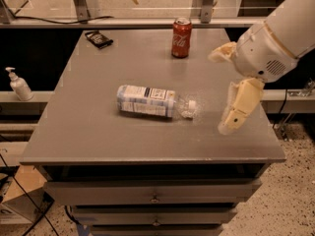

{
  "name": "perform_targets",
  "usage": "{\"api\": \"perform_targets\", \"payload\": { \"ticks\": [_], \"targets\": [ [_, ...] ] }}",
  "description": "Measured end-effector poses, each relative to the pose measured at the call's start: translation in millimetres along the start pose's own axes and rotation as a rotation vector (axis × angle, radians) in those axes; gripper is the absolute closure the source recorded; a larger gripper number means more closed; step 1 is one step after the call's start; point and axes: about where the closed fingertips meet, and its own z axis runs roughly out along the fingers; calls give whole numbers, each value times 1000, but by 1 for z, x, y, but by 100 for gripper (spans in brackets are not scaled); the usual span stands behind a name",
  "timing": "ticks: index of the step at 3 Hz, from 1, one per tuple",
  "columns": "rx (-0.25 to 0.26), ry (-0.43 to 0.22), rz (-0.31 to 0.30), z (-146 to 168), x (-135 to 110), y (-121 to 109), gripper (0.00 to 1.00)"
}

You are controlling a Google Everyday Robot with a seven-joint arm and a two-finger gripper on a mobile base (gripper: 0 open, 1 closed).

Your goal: Pick blue plastic bottle

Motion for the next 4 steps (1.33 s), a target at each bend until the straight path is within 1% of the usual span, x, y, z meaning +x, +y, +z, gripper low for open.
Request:
{"api": "perform_targets", "payload": {
  "ticks": [1,2,4],
  "targets": [
    [-35,-28,17,25,-6,-4,0],
    [-54,-50,32,50,-13,-9,0],
    [-72,-106,81,105,-34,-31,0]
  ]
}}
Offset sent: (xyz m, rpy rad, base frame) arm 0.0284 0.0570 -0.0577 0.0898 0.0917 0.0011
